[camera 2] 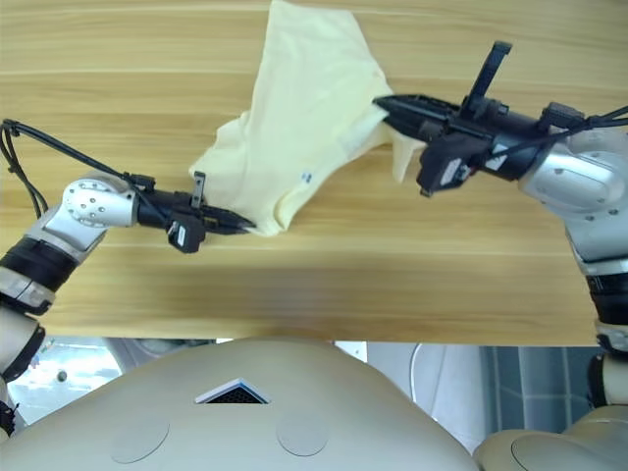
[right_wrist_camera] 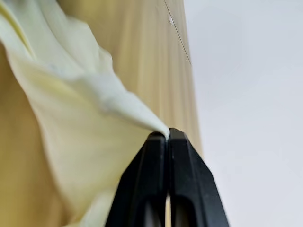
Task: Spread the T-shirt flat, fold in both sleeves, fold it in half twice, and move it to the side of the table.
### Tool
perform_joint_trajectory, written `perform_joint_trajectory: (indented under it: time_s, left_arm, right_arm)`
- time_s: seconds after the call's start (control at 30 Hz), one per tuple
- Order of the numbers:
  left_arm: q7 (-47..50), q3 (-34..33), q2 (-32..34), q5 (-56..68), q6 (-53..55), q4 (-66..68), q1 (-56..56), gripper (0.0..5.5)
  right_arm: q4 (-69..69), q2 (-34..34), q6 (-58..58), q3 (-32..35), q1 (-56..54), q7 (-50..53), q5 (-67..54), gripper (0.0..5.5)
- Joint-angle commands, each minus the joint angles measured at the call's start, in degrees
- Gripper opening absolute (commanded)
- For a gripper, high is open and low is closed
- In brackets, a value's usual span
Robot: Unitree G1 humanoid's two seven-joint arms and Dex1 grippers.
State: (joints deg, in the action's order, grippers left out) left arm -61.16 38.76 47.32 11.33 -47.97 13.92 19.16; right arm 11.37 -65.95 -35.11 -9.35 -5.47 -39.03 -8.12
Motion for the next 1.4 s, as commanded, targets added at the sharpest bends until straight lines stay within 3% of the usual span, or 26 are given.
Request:
perform_joint_trajectory:
  time_s: [0.03,0.17,0.23,0.33,0.43,0.53,0.6,0.67,0.77,0.8,0.87,0.93,0.97,1.0,1.03,1.1,1.13,1.17,1.23,1.27,1.3,1.4]
  left_arm:
    - [-2.0,-4.2,2.5,-1.7,3.4,-1.6,-1.1,0.00]
    - [-3.3,-6.5,3.2,-4.0,4.4,-2.3,-2.7,0.00]
    - [-7.4,-7.9,6.0,4.4,6.7,-8.6,-5.1,0.00]
    - [-15.2,-14.1,13.8,26.6,10.2,-24.3,-12.0,0.00]
    - [-24.6,-27.9,18.9,52.0,15.9,-39.2,-19.4,0.00]
    - [-30.3,-36.6,18.8,65.2,24.2,-44.9,-23.2,0.00]
    - [-31.1,-35.9,16.9,62.4,28.0,-41.3,-21.1,0.00]
    - [-30.8,-32.3,12.4,51.6,30.7,-32.6,-14.9,0.00]
    - [-30.7,-22.7,2.8,25.9,29.7,-7.9,4.0,0.00]
    - [-30.2,-19.4,-0.8,17.4,29.0,3.9,14.0,0.00]
    - [-19.4,-15.1,-9.4,4.4,30.9,29.7,38.3,0.00]
    - [24.4,-13.7,-15.9,-7.0,38.5,50.7,66.2,0.00]
    - [46.9,-17.6,-15.4,-7.3,40.6,55.3,78.9,0.00]
    - [58.7,-23.4,-14.3,-3.5,39.9,57.2,87.6,0.00]
    - [63.6,-28.4,-12.7,-0.1,36.9,57.0,93.3,0.00]
    - [69.0,-28.9,-9.4,-9.4,25.1,49.5,95.6,0.00]
    - [65.2,-27.7,-9.7,-13.6,20.4,44.2,90.2,0.00]
    - [52.5,-23.1,-11.2,-16.5,18.0,38.0,77.6,0.00]
    - [24.8,-9.5,-9.1,-19.2,11.2,24.6,43.3,0.00]
    - [17.7,-2.0,-5.0,-22.5,3.2,19.2,28.7,0.00]
    - [13.1,2.3,-2.3,-18.0,1.7,12.0,17.4,0.00]
    - [7.9,6.8,5.0,-6.8,3.4,-6.2,4.3,0.00]
  right_arm:
    - [1.0,-1.7,0.1,-1.3,5.7,-6.9,1.0,0.02]
    - [-2.4,2.0,0.7,-7.3,7.5,-12.5,6.5,0.02]
    - [0.8,0.5,-2.2,-6.9,11.8,-16.1,-2.3,0.02]
    - [9.2,-4.2,-8.8,1.2,19.9,-22.0,-22.6,0.02]
    - [18.3,-2.9,-9.6,16.1,27.7,-34.8,-48.4,0.02]
    - [20.5,-0.6,-6.0,22.1,29.9,-41.7,-55.5,0.02]
    - [16.9,0.2,-3.5,20.0,27.0,-40.8,-49.7,0.02]
    - [11.9,2.7,0.9,16.1,20.7,-39.0,-42.0,0.02]
    - [2.1,6.4,10.6,8.4,5.5,-38.0,-32.1,0.02]
    - [-6.3,9.7,15.2,4.0,-5.6,-35.7,-23.3,0.02]
    - [-33.8,19.8,22.2,-4.3,-36.3,-18.9,-0.1,0.02]
    - [-61.6,27.0,30.4,-7.9,-69.5,15.9,14.5,0.02]
    - [-67.4,26.4,30.8,-4.6,-82.6,32.6,15.8,0.02]
    - [-68.3,24.2,29.7,-2.3,-90.6,44.7,18.7,0.02]
    - [-64.9,21.1,26.9,-0.7,-94.6,54.3,23.8,0.02]
    - [-46.8,15.2,19.8,4.3,-89.7,61.9,35.3,0.02]
    - [-37.7,13.7,16.2,6.1,-82.0,57.9,38.3,0.02]
    - [-31.5,13.1,13.9,4.0,-69.9,46.5,38.8,0.02]
    - [-24.5,10.9,7.7,-7.0,-38.3,18.7,32.3,0.02]
    - [-21.8,8.0,5.9,-13.1,-23.3,8.4,27.6,0.02]
    - [-18.8,4.2,3.4,-18.0,-13.0,2.8,24.6,0.02]
    - [-9.2,-2.5,-1.0,-21.4,-2.9,-3.3,15.9,0.02]
